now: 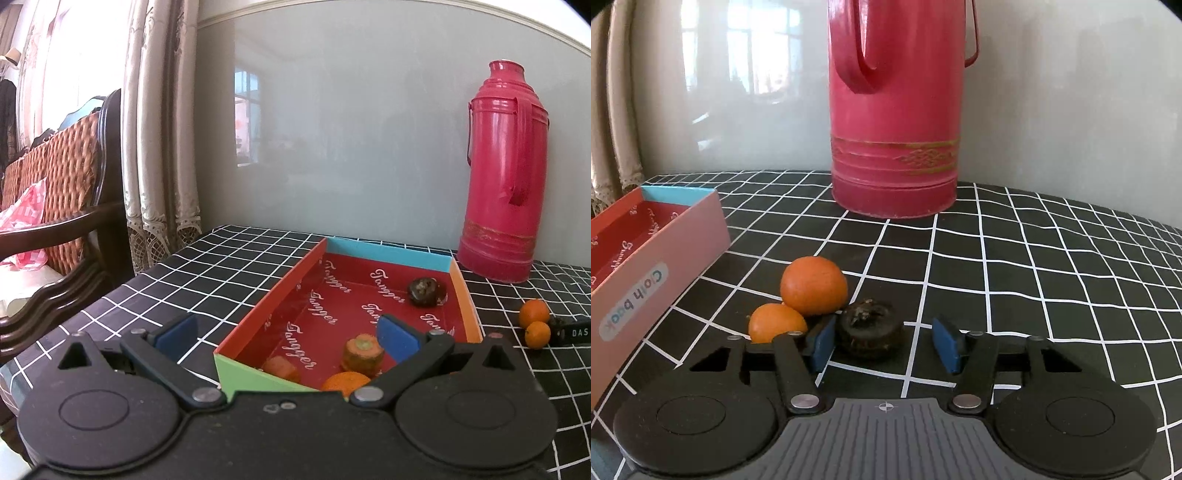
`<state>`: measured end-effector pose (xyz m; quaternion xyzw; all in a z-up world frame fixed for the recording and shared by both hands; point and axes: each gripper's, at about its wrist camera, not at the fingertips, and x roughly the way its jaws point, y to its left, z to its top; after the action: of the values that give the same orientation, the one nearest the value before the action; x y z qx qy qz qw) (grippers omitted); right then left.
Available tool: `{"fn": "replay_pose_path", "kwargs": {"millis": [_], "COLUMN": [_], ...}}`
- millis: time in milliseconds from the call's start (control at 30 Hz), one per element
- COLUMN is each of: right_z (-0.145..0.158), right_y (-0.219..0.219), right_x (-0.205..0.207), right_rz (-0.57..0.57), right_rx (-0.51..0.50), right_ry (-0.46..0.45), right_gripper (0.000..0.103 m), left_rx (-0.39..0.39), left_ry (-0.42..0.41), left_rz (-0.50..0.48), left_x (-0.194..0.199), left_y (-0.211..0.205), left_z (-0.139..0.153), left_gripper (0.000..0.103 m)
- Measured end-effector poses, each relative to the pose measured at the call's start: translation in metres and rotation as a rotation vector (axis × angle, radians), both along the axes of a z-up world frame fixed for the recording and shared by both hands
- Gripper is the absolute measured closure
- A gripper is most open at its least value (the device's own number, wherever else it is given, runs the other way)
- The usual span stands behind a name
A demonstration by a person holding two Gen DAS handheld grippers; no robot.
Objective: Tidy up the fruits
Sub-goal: 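Move the right gripper to the dark mangosteen and close on it, then carry the mangosteen with the right gripper into the box and open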
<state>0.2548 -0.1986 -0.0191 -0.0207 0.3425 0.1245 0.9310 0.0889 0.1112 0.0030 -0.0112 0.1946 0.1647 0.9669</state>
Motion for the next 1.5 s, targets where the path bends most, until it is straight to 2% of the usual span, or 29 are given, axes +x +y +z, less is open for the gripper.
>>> {"fn": "replay_pose_path", "kwargs": {"millis": [33, 333, 600, 800, 1033, 1067, 1100, 1133, 1167, 1233, 1367, 1500], "right_z": [0.001, 0.008, 0.043, 0.070, 0.069, 0.065, 0.061, 0.058, 0.056, 0.059, 0.060, 0.060], "right_y": [0.000, -0.004, 0.014, 0.065, 0.134, 0.143, 0.152, 0.156, 0.156, 0.148, 0.123, 0.084], "right_x": [0.000, -0.011, -0.043, -0.067, -0.089, -0.090, -0.091, -0.095, -0.099, -0.109, -0.114, -0.108], "right_rz": [0.004, 0.003, 0.079, 0.203, 0.354, 0.369, 0.391, 0.382, 0.355, 0.309, 0.221, 0.117], "right_rx": [0.008, 0.043, 0.100, 0.186, 0.178, 0.160, 0.129, 0.099, 0.081, 0.085, 0.134, 0.157], "right_ry": [0.003, -0.016, -0.175, -0.270, -0.271, -0.267, -0.261, -0.285, -0.329, -0.420, -0.470, -0.413], "right_gripper": [0.066, 0.065, 0.065, 0.065, 0.065, 0.064, 0.056, 0.021, 0.000, 0.000, 0.000, 0.000], "left_rx": [0.000, -0.003, -0.006, 0.012, -0.023, -0.023, -0.023, -0.025, -0.026, -0.028, -0.039, -0.038], "left_ry": [-0.001, -0.019, -0.038, -0.033, -0.015, -0.013, -0.009, -0.008, -0.010, -0.014, -0.026, -0.033], "left_rz": [0.000, 0.014, 0.061, 0.140, 0.217, 0.220, 0.219, 0.220, 0.219, 0.214, 0.201, 0.167], "left_x": [0.000, -0.006, -0.017, -0.033, -0.049, -0.049, -0.050, -0.050, -0.052, -0.053, -0.055, -0.052], "left_y": [0.000, 0.003, 0.020, 0.046, 0.082, 0.084, 0.086, 0.087, 0.087, 0.088, 0.084, 0.075], "left_z": [0.000, 0.003, 0.008, 0.007, 0.005, 0.005, 0.005, 0.005, 0.005, 0.006, 0.007, 0.009], "left_gripper": [0.006, 0.006, 0.006, 0.006, 0.006, 0.006, 0.006, 0.006, 0.006, 0.006, 0.006, 0.006]}}
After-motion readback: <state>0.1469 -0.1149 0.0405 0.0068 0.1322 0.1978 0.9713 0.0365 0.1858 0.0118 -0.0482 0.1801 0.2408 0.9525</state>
